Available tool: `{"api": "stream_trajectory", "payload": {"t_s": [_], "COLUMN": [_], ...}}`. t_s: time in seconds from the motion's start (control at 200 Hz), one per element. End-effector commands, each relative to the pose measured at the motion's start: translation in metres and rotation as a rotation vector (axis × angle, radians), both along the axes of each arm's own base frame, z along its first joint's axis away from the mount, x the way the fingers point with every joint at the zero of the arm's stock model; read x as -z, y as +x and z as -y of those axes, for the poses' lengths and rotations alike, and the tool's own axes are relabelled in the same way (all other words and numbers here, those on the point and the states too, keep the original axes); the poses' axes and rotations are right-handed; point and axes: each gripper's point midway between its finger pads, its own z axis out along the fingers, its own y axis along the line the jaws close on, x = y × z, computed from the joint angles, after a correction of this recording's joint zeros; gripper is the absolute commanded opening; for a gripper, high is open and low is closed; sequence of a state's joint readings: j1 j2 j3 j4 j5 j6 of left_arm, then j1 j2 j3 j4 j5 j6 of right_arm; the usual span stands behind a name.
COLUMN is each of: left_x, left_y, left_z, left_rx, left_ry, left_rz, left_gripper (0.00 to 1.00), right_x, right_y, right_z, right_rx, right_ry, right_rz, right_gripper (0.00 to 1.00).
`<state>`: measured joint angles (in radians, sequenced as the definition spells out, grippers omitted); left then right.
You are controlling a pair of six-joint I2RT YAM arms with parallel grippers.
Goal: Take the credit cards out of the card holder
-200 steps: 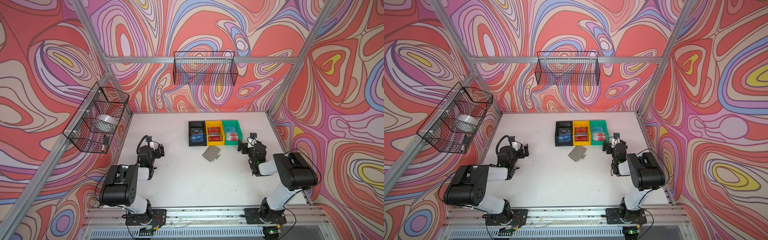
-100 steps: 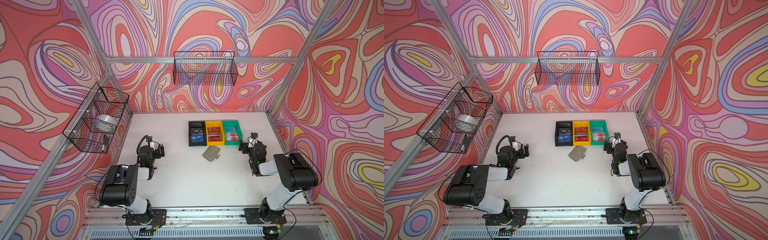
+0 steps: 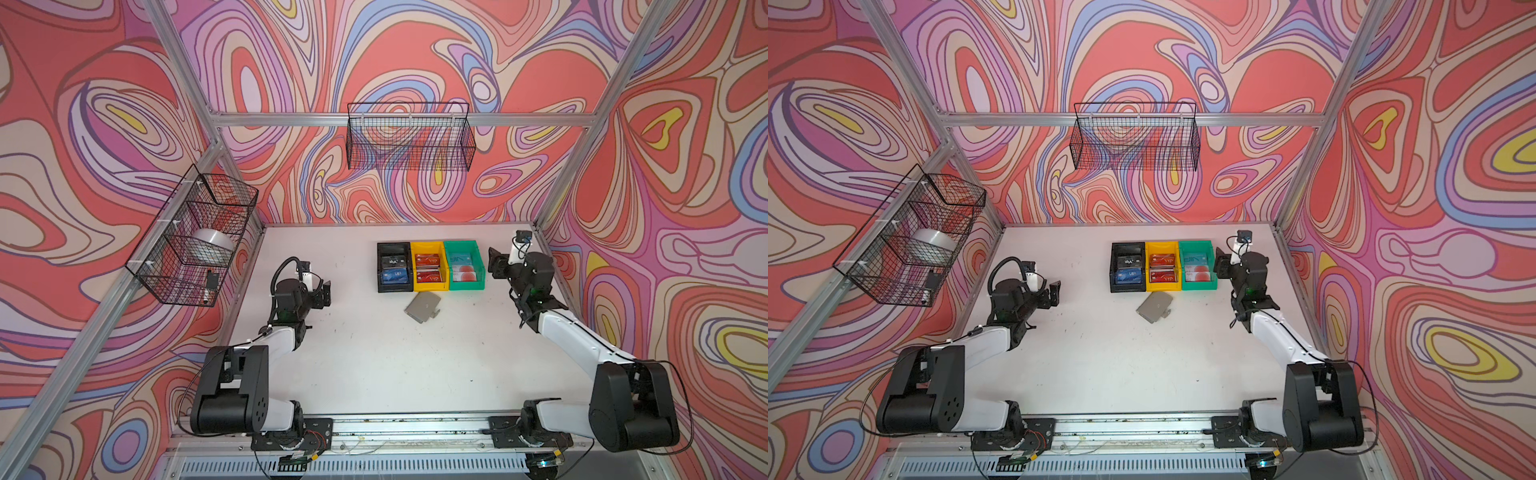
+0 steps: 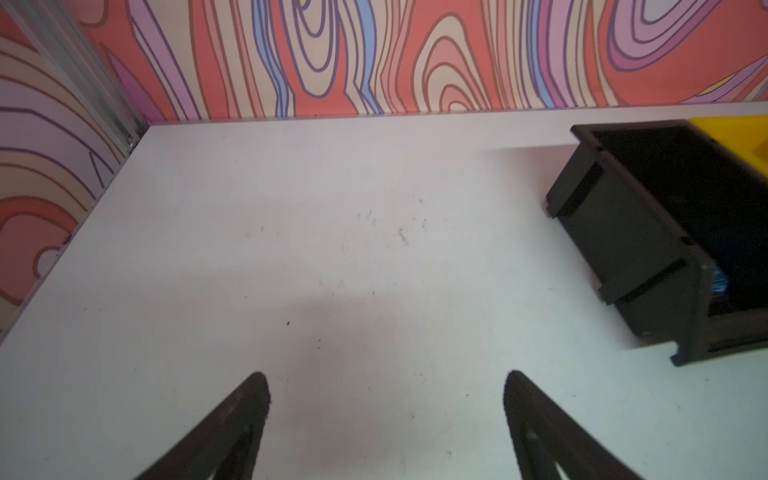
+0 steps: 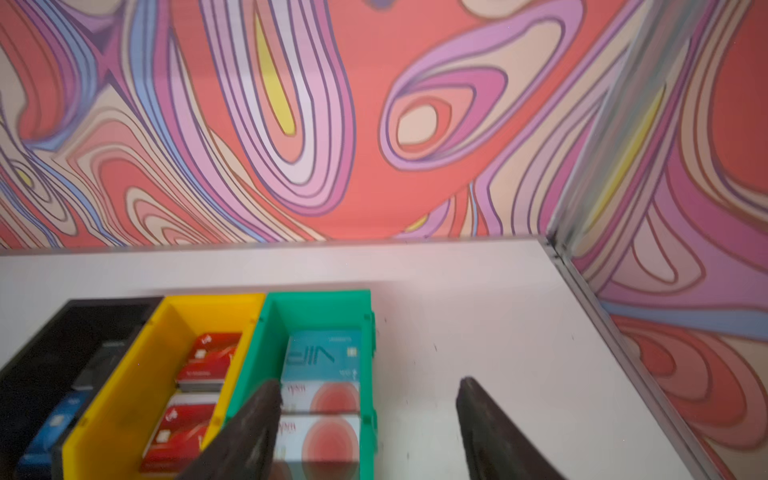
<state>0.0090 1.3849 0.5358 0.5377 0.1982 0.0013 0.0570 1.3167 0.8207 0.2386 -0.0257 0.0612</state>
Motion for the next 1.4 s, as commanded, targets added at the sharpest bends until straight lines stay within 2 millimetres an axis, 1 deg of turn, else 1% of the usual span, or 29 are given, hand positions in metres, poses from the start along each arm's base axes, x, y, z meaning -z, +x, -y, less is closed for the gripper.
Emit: {"api": "stream_trajectory", "payload": {"t_s": [0.0, 0.02, 0.08, 0.125, 0.16, 0.255, 0.331, 0.416, 0.481, 0.546, 0.636, 0.671, 0.746, 0.826, 0.932, 1.132, 1.207, 1.297, 1.302, 1.317, 1.392], "left_x": [0.001, -0.003, -0.007, -0.010, -0.014, -0.028, -0.036, -0.038, -0.036, -0.028, -0.008, 0.000, 0.018, 0.029, 0.033, 0.039, 0.042, 0.044, 0.044, 0.044, 0.046], "left_y": [-0.014, -0.015, -0.021, -0.026, -0.031, -0.034, -0.036, -0.038, -0.040, -0.044, -0.048, -0.050, -0.053, -0.054, -0.052, -0.049, -0.049, -0.049, -0.049, -0.049, -0.049], "left_z": [0.024, 0.031, 0.044, 0.055, 0.064, 0.079, 0.088, 0.095, 0.101, 0.108, 0.116, 0.120, 0.130, 0.138, 0.144, 0.147, 0.147, 0.147, 0.147, 0.146, 0.146], "left_rx": [0.100, 0.138, 0.160, 0.186, 0.220, 0.265, 0.286, 0.288, 0.297, 0.294, 0.273, 0.276, 0.278, 0.283, 0.295, 0.299, 0.295, 0.290, 0.290, 0.288, 0.280], "left_ry": [-0.107, -0.110, -0.044, -0.032, -0.051, -0.156, -0.234, -0.306, -0.355, -0.390, -0.412, -0.415, -0.416, -0.424, -0.426, -0.432, -0.430, -0.425, -0.425, -0.424, -0.419], "left_rz": [-0.098, -0.084, -0.087, -0.107, -0.121, -0.141, -0.166, -0.178, -0.179, -0.202, -0.266, -0.293, -0.345, -0.387, -0.400, -0.425, -0.436, -0.450, -0.450, -0.453, -0.466], "left_gripper": [0.85, 0.83, 0.86, 0.86, 0.85, 0.80, 0.76, 0.76, 0.77, 0.77, 0.76, 0.75, 0.74, 0.72, 0.72, 0.71, 0.71, 0.71, 0.71, 0.71, 0.71], "right_x": [0.061, 0.060, 0.062, 0.066, 0.069, 0.082, 0.091, 0.100, 0.109, 0.120, 0.139, 0.146, 0.159, 0.167, 0.176, 0.193, 0.195, 0.188, 0.193, 0.198, 0.193], "right_y": [-0.030, -0.032, -0.039, -0.046, -0.052, -0.068, -0.075, -0.078, -0.078, -0.076, -0.075, -0.075, -0.073, -0.072, -0.070, -0.065, -0.062, -0.056, -0.056, -0.056, -0.052], "right_z": [-0.036, -0.043, -0.064, -0.082, -0.094, -0.127, -0.145, -0.157, -0.158, -0.159, -0.162, -0.164, -0.165, -0.166, -0.164, -0.166, -0.169, -0.174, -0.174, -0.174, -0.178], "right_rx": [-0.150, -0.178, -0.263, -0.317, -0.346, -0.418, -0.450, -0.465, -0.450, -0.430, -0.399, -0.398, -0.379, -0.371, -0.346, -0.339, -0.347, -0.370, -0.366, -0.364, -0.379], "right_ry": [0.145, 0.176, 0.269, 0.312, 0.326, 0.345, 0.381, 0.433, 0.469, 0.495, 0.526, 0.545, 0.570, 0.583, 0.575, 0.585, 0.601, 0.619, 0.619, 0.619, 0.633], "right_rz": [-0.346, -0.358, -0.396, -0.424, -0.446, -0.518, -0.557, -0.579, -0.598, -0.633, -0.723, -0.747, -0.769, -0.783, -0.802, -0.833, -0.825, -0.802, -0.815, -0.826, -0.812], "right_gripper": [0.68, 0.68, 0.66, 0.66, 0.66, 0.66, 0.66, 0.65, 0.65, 0.65, 0.64, 0.62, 0.61, 0.61, 0.61, 0.60, 0.59, 0.60, 0.60, 0.59, 0.59]}}
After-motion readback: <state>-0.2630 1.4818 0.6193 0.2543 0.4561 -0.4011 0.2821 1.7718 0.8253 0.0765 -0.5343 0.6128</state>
